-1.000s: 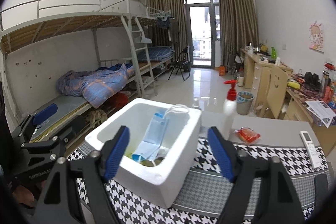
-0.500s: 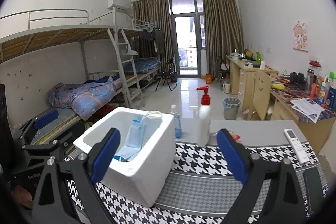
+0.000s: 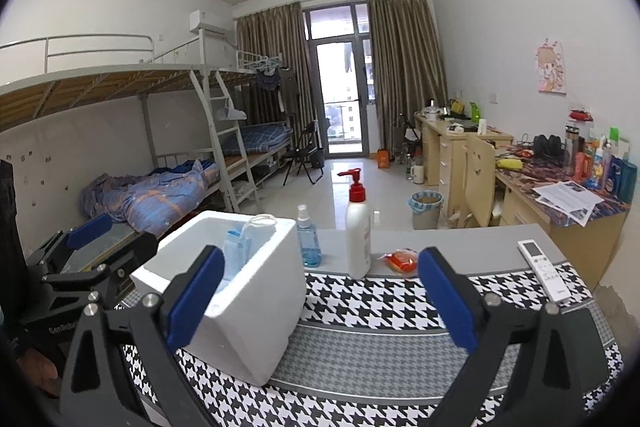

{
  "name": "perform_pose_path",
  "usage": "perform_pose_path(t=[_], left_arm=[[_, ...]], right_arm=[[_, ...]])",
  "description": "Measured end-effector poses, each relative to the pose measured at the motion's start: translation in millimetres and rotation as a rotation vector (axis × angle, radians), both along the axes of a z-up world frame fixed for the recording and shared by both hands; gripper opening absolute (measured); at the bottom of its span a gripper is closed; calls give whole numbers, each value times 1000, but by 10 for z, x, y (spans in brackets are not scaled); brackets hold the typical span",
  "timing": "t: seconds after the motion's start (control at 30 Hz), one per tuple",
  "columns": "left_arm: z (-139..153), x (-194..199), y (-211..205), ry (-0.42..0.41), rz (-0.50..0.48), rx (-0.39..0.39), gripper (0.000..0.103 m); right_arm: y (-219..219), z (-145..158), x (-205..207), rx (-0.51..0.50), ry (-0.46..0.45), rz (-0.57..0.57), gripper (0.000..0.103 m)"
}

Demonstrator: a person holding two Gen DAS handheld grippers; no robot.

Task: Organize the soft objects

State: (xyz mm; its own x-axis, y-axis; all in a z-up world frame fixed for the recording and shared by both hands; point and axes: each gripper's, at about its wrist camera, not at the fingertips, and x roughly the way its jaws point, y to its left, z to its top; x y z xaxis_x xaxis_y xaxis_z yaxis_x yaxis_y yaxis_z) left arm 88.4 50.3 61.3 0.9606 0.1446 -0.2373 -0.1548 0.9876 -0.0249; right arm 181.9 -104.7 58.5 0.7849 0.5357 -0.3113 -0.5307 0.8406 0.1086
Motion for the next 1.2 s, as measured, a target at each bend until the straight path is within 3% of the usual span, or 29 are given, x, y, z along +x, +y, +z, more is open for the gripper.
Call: perform_pose_path(t=[0.5, 1.2], left_arm=[[-16, -86, -65, -23, -27, -13, 102], [-3, -402, -144, -45, 6, -10, 102]], right_arm=[[-83, -82, -116, 7, -20, 4, 102], [-124, -66, -349, -10, -42, -7, 102]])
